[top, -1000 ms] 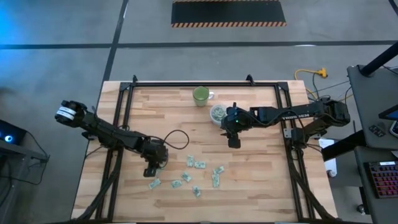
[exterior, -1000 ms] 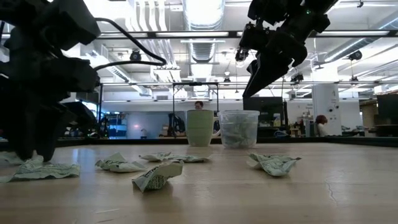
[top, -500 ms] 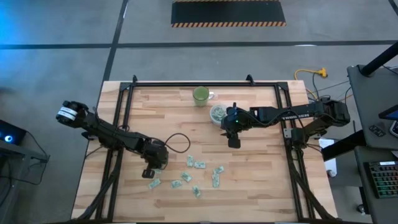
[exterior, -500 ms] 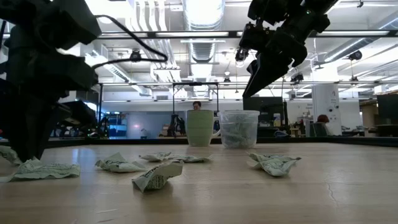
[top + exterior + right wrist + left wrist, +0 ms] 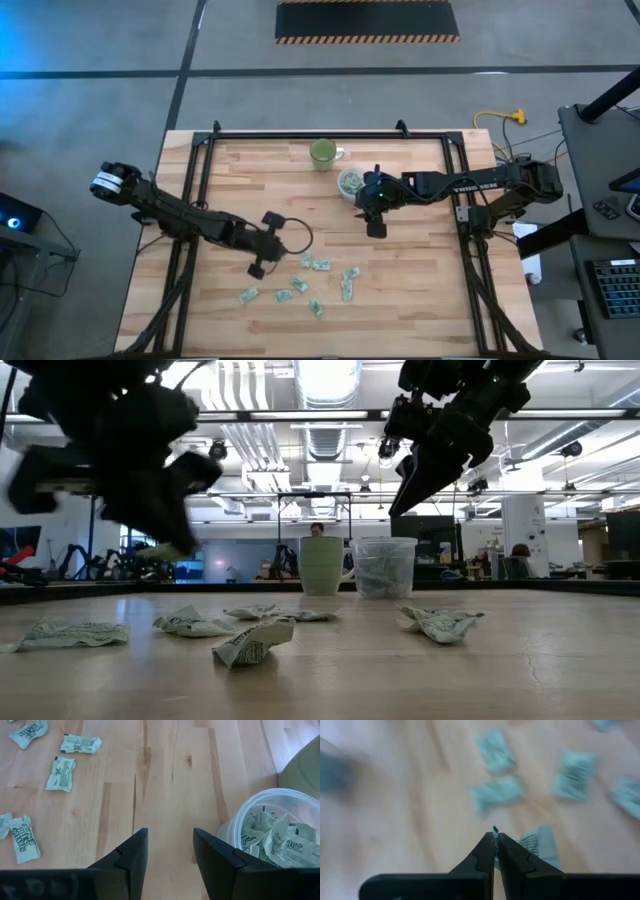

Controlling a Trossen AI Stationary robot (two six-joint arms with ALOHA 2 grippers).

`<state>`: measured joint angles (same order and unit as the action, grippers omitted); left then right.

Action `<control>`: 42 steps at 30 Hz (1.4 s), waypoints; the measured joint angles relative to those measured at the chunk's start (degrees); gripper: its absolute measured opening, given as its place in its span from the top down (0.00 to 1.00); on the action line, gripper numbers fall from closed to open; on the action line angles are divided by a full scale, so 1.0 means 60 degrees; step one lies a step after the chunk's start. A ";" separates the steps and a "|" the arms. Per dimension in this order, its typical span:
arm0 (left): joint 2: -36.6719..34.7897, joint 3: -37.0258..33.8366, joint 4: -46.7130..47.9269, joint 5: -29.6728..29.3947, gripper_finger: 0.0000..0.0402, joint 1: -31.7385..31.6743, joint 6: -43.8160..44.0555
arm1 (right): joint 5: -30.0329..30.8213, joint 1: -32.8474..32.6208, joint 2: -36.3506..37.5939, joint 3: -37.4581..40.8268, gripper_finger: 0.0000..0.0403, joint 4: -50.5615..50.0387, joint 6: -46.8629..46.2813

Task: Pick and place Stevia / Truvia into bins
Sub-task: Put the stevia packet into the transparent container

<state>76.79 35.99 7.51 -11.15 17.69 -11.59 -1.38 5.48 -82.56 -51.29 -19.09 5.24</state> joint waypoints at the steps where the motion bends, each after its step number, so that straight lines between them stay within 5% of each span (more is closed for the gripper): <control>1: 0.0000 0.0000 -0.0308 -0.0415 1.00 -0.0001 -0.0391 | 0.0004 0.0000 0.0000 -0.0006 0.63 -0.0004 0.0056; 6: 0.0000 0.0000 -0.2018 -0.1966 1.00 -0.0187 -0.2085 | 0.0117 -0.0028 0.0262 -0.0132 0.63 -0.0132 0.0129; 14: 0.0187 0.0000 -0.4701 -0.1898 1.00 -0.1545 -0.3686 | 0.2378 -0.0627 0.1461 -0.0100 0.63 -0.0986 -0.0397; 25: 0.2231 0.0536 -0.8077 0.0633 1.00 -0.4149 -0.3634 | 0.3835 -0.1355 0.3006 0.0522 0.63 -0.1278 -0.1286; 35: 0.4962 0.3096 -0.8376 0.1072 1.00 -0.4788 -0.3385 | 0.3857 -0.1373 0.3425 0.0977 0.63 -0.1322 -0.1455; 42: 0.5730 0.4505 -0.6970 0.1059 1.00 -0.4958 -0.3387 | 0.3831 -0.1372 0.3450 0.1035 0.63 -0.1475 -0.1455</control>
<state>111.18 63.02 -34.31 -4.80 -12.06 -31.91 21.61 -2.76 -61.87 -45.08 -27.94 -3.49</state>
